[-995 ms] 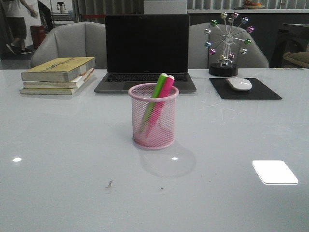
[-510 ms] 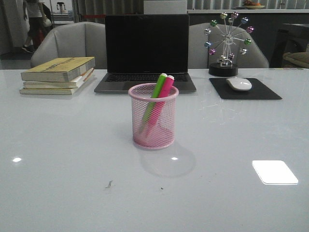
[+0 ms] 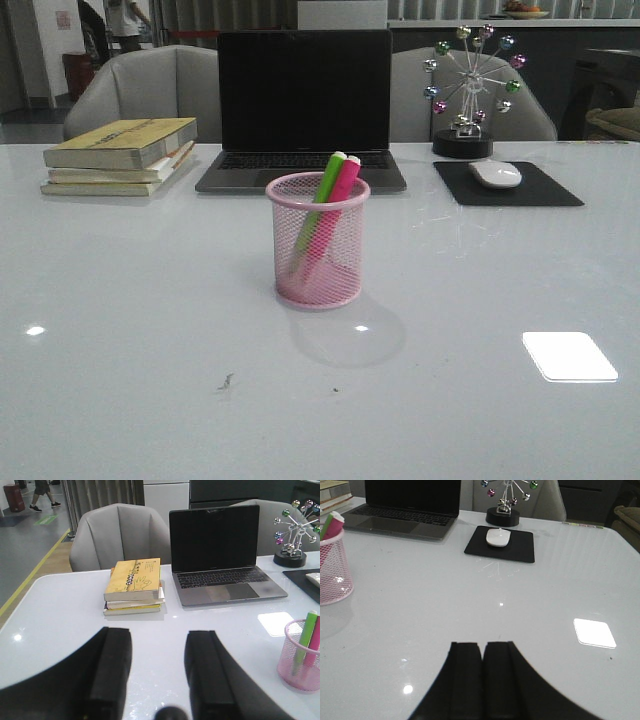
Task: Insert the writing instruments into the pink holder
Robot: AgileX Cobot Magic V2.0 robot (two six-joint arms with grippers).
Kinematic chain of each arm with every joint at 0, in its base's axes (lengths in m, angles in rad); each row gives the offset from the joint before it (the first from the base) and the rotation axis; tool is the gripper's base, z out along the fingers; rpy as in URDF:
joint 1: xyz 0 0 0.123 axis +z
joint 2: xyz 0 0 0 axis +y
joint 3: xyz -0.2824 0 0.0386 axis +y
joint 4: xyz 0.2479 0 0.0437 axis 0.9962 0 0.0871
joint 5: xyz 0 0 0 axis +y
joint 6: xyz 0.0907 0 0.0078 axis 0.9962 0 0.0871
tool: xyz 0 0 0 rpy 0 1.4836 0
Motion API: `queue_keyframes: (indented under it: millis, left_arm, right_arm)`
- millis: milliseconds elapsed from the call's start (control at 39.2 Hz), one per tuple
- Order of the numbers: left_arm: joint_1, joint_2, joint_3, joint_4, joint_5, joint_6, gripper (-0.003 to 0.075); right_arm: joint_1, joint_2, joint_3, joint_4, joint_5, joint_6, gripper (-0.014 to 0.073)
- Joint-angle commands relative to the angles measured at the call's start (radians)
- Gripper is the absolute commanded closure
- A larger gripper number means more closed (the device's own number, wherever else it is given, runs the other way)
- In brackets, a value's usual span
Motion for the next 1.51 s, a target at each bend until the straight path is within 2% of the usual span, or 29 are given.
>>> queue_keyframes:
  millis: [0,714,842,995,1199,1480]
  left_arm:
    - [0.002,0.007,-0.028,-0.005,-0.083,-0.003,0.0405]
    - [0.002,0.007,-0.026,0.000,-0.083,-0.003,0.0587]
    - [0.002,0.007,-0.026,0.046,-0.092,-0.003,0.0629]
    - [0.002,-0.011,-0.005,0.076,-0.171,-0.023,0.0629]
    - [0.011,-0.092,0.111,0.078,-0.368,-0.161,0.0629]
    - [0.079,-0.213,0.259,0.080,-0.399,-0.208,0.0629]
  right_arm:
    - [-0.005,-0.020,0.001,-0.008,-0.074,-0.007,0.0535]
    - [-0.005,-0.020,0.001,-0.008,-0.074,-0.007,0.0535]
    - [-0.005,-0.020,0.001,-0.008,-0.074,-0.007,0.0535]
    - [-0.005,-0.020,0.001,-0.008,-0.074,-0.007,0.0535]
    - [-0.005,-0.020,0.001,-0.008,-0.074,-0.007,0.0535]
    - [-0.005,-0.020,0.001,-0.008,-0.074,-0.007,0.0535]
